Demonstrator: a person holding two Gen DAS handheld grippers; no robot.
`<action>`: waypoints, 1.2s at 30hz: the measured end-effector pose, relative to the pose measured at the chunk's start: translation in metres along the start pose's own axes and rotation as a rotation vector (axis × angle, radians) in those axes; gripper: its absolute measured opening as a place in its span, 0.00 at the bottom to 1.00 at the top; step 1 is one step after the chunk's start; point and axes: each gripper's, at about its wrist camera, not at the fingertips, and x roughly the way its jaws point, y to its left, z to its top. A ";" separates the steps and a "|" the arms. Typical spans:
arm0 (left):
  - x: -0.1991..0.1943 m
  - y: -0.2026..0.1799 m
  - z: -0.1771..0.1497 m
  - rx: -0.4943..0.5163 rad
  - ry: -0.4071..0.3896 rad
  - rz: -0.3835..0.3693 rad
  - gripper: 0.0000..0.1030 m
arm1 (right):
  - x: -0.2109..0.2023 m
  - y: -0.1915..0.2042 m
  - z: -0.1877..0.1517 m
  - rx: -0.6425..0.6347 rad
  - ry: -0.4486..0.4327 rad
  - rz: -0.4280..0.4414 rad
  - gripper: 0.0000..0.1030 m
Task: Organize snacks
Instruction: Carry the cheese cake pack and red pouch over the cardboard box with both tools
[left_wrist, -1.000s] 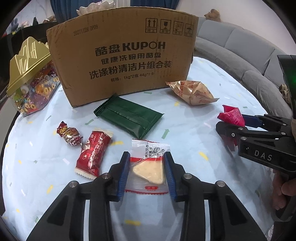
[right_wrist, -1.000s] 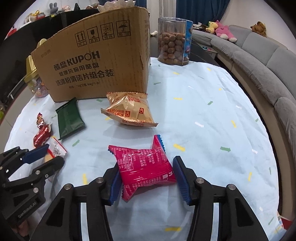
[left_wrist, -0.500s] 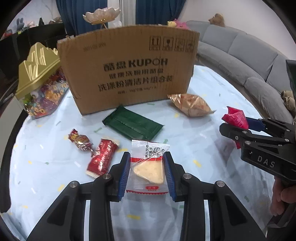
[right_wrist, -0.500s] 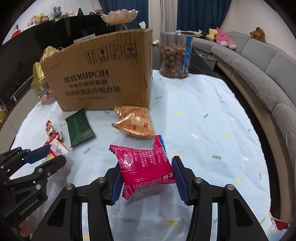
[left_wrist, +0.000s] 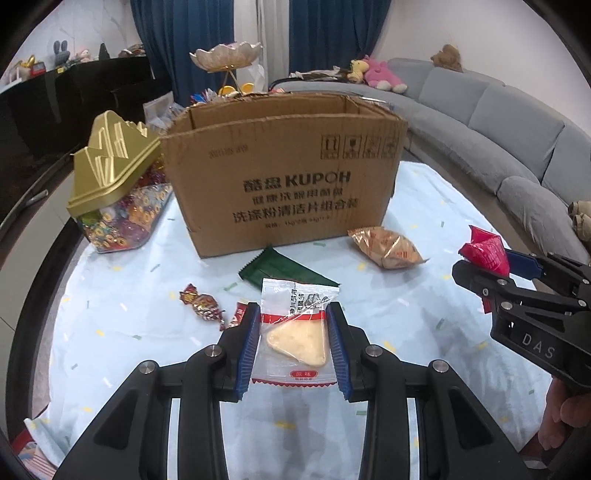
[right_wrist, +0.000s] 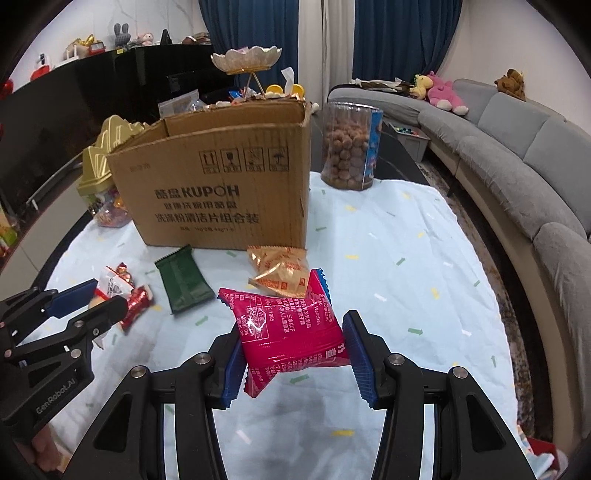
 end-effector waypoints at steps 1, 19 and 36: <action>-0.002 0.001 0.001 -0.005 -0.002 0.004 0.35 | -0.003 0.001 0.001 0.000 -0.003 0.001 0.49; -0.044 0.026 0.039 -0.094 -0.049 0.058 0.35 | -0.046 0.022 0.041 -0.008 -0.083 0.005 0.49; -0.062 0.034 0.086 -0.119 -0.119 0.071 0.35 | -0.066 0.023 0.084 0.031 -0.147 0.004 0.49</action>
